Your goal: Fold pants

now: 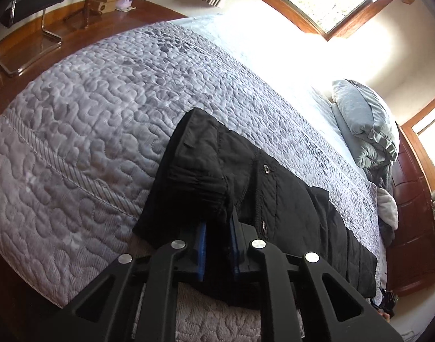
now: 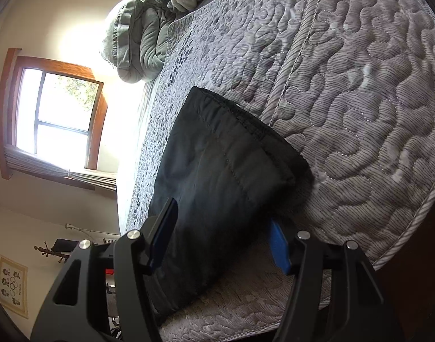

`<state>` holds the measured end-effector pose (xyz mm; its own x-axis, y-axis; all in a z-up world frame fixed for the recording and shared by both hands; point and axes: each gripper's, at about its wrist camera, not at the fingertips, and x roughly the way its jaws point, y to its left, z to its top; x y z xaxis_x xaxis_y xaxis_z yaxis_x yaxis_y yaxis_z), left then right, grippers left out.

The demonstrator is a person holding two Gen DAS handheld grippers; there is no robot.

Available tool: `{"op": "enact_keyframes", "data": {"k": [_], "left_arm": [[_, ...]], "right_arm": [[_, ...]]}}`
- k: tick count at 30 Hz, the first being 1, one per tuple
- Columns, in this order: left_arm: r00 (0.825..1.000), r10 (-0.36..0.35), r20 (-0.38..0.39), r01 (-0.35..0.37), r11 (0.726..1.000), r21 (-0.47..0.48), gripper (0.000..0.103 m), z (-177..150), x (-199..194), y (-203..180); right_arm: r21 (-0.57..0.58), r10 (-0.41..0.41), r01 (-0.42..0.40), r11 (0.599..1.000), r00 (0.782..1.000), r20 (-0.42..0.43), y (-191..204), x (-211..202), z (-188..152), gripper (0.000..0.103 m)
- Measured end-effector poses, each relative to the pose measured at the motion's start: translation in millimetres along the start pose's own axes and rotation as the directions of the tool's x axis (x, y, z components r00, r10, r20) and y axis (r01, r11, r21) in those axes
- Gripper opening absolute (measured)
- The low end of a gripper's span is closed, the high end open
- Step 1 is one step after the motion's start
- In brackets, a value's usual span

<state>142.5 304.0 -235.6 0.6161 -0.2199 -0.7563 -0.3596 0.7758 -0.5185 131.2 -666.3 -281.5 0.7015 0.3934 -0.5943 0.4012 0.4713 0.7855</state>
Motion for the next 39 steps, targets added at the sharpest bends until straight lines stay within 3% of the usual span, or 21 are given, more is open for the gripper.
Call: {"op": "enact_keyframes", "data": {"k": [5, 9, 10, 16, 20, 27, 29, 32, 34, 35, 37, 38, 39], "left_arm": [[1.0, 0.012, -0.023, -0.012, 1.0, -0.006, 0.013, -11.8, 12.0, 11.3], [1.0, 0.003, -0.006, -0.003, 1.0, -0.007, 0.014, -22.6, 7.8, 15.8], [1.0, 0.004, -0.002, -0.004, 1.0, -0.013, 0.014, -24.4, 7.6, 17.6], [0.999, 0.027, 0.038, -0.024, 0.998, -0.055, 0.014, -37.5, 12.5, 26.9], [0.998, 0.04, 0.046, -0.036, 0.996, -0.082, 0.014, -47.2, 18.2, 35.4], [0.997, 0.049, 0.058, -0.044, 0.995, -0.086, 0.014, -46.3, 12.7, 33.0], [0.997, 0.057, 0.056, -0.052, 0.995, -0.09, 0.014, -48.2, 14.8, 35.4], [0.996, 0.062, 0.057, -0.057, 0.994, -0.094, 0.014, -49.6, 14.9, 34.1], [0.996, 0.078, 0.047, -0.074, 0.994, -0.086, 0.019, -48.6, 12.8, 30.4], [0.995, 0.087, 0.041, -0.083, 0.993, -0.081, 0.023, -47.7, 10.7, 29.6], [0.995, 0.093, 0.044, -0.089, 0.993, -0.073, 0.04, -45.2, 2.4, 27.9], [0.994, 0.092, 0.055, -0.088, 0.994, -0.069, 0.057, -44.4, -3.7, 26.6], [0.993, 0.091, 0.072, -0.086, 0.994, -0.06, 0.066, -43.7, -9.9, 24.1]], "right_arm": [[0.002, 0.012, -0.012, 1.0, 1.0, 0.002, 0.9, 2.7, 1.2, 0.055], [-0.034, 0.003, -0.003, 0.999, 1.0, 0.006, 7.8, 0.7, 8.9, 0.019], [-0.051, 0.007, -0.006, 0.999, 1.0, 0.011, 12.5, -0.6, 12.1, 0.015], [-0.144, 0.014, -0.008, 0.99, 0.999, 0.044, 32.7, -3.6, 18.9, 0.012], [-0.096, -0.096, 0.095, 0.991, 0.995, -0.001, -2.8, 13.6, 17.9, 0.012], [-0.101, -0.061, 0.063, 0.993, 0.998, 0.024, -0.1, 15.3, 18.5, 0.01], [-0.073, -0.104, 0.103, 0.992, 0.995, -0.011, -9.8, 24.1, 18.7, 0.01], [-0.028, -0.068, 0.068, 0.997, 0.997, -0.022, -14.1, 20.3, 18.7, 0.016], [-0.011, -0.032, 0.032, 0.999, 0.999, -0.016, -14.1, 10.8, 20.0, 0.039], [-0.009, -0.02, 0.02, 1.0, 1.0, 0.0, -13.4, 3.4, 20.4, 0.044], [0.001, -0.011, 0.011, 1.0, 0.999, 0.031, -15.2, -11.5, 20.3, 0.054], [0.014, -0.012, 0.012, 1.0, 0.999, 0.041, -19.0, -17.3, 19.6, 0.056], [0.029, -0.011, 0.01, 1.0, 0.999, 0.042, -24.0, -20.6, 18.7, 0.058]]}}
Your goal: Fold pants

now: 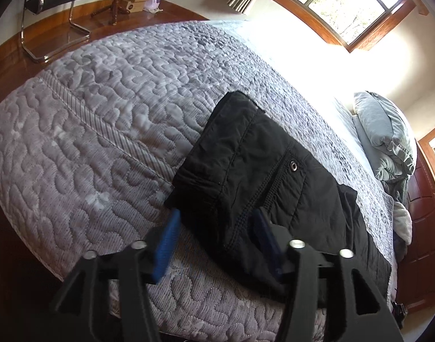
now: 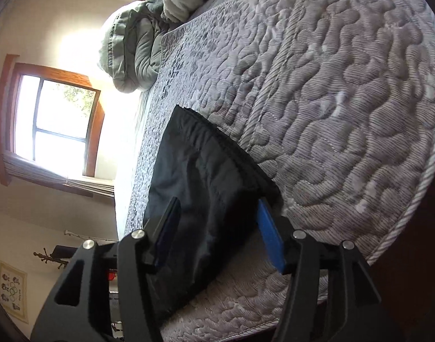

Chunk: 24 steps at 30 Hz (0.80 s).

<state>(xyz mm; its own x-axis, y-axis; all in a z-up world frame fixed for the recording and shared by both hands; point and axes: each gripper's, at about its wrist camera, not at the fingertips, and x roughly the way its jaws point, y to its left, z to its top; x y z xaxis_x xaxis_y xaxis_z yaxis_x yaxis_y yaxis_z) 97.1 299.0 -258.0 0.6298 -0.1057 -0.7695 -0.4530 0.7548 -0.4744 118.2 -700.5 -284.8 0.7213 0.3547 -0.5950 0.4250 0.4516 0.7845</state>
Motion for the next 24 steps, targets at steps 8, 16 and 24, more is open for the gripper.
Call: {"op": "enact_keyframes", "data": {"k": [8, 16, 24], "left_arm": [[1.0, -0.016, -0.021, 0.018, 0.998, 0.058, 0.07, -2.6, -9.3, -15.2], [0.997, 0.0, -0.077, 0.003, 0.999, 0.032, 0.072, -3.0, 10.4, -17.4], [0.994, 0.013, -0.107, -0.009, 0.999, 0.041, 0.072, -3.7, 23.2, -22.8]], "right_arm": [[0.091, 0.076, -0.077, 0.993, 0.997, 0.013, -30.2, 3.4, -10.1, 0.06], [0.105, 0.14, -0.143, 0.984, 0.989, 0.039, -35.3, 20.9, -10.4, 0.062], [0.047, 0.183, -0.186, 0.981, 0.982, 0.05, -28.9, 27.8, -6.2, 0.057]]}}
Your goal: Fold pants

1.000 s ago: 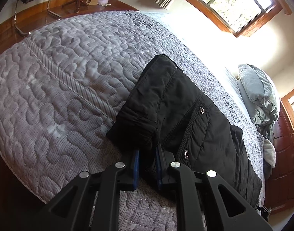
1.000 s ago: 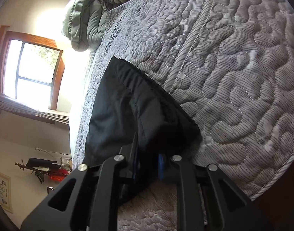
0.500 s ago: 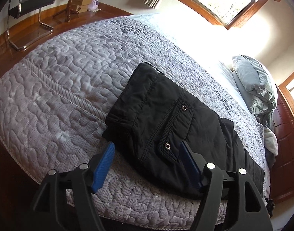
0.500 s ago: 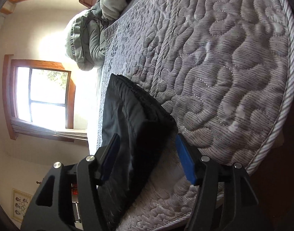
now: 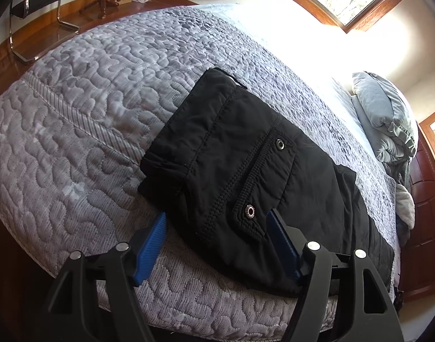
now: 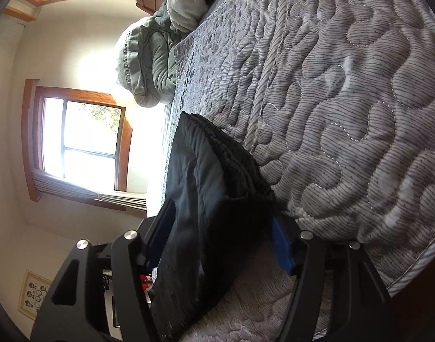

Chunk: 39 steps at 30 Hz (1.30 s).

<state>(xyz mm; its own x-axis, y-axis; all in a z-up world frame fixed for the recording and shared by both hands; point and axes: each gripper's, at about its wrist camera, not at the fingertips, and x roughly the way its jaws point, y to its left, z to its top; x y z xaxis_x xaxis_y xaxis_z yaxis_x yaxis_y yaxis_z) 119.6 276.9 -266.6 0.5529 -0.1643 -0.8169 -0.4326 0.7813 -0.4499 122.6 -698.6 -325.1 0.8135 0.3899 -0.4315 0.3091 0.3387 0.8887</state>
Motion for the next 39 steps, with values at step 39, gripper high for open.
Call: {"op": "enact_keyframes", "data": {"k": [39], "left_arm": [[0.997, -0.073, -0.01, 0.073, 0.997, 0.009, 0.073, -10.6, 5.7, -2.0]], "right_arm": [[-0.563, -0.2, 0.182, 0.806, 0.979, 0.031, 257.2, 1.3, -44.8, 0.015]]}}
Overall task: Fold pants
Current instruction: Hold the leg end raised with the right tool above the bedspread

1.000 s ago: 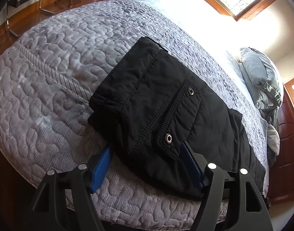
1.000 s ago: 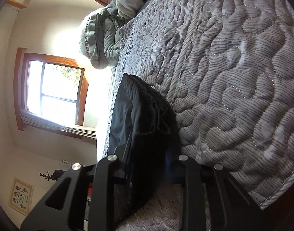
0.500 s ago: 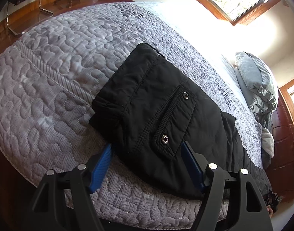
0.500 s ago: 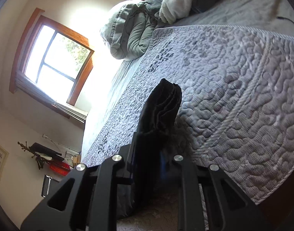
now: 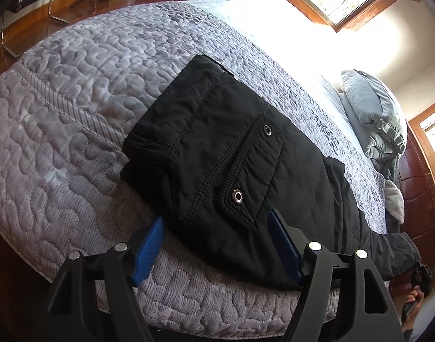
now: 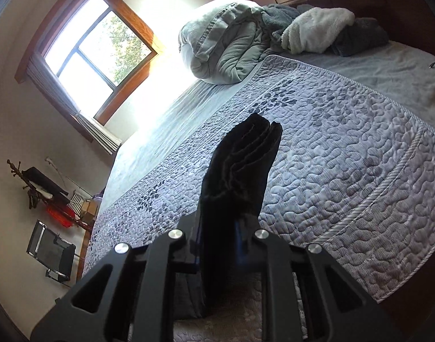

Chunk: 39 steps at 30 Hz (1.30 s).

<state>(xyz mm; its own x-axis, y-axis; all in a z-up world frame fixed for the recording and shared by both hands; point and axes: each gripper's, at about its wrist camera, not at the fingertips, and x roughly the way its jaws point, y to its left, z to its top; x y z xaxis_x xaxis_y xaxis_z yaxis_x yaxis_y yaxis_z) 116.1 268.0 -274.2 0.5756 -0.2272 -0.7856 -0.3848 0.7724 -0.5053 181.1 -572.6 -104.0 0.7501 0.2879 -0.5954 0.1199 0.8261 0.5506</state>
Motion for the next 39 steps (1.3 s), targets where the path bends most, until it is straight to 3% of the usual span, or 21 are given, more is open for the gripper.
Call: {"op": "enact_keyframes", "data": {"k": [16, 39], "left_arm": [[1.0, -0.011, 0.013, 0.011, 1.0, -0.003, 0.074, -6.8, 6.7, 9.1], [0.999, 0.033, 0.026, -0.033, 0.999, 0.025, 0.078, -8.7, 14.9, 0.6]], "right_arm": [[-0.241, -0.023, 0.019, 0.97, 1.0, -0.014, 100.8, 3.4, -7.0, 0.015], [-0.425, -0.085, 0.089, 0.901, 0.996, 0.029, 165.4, 7.4, -36.2, 0.014]]}}
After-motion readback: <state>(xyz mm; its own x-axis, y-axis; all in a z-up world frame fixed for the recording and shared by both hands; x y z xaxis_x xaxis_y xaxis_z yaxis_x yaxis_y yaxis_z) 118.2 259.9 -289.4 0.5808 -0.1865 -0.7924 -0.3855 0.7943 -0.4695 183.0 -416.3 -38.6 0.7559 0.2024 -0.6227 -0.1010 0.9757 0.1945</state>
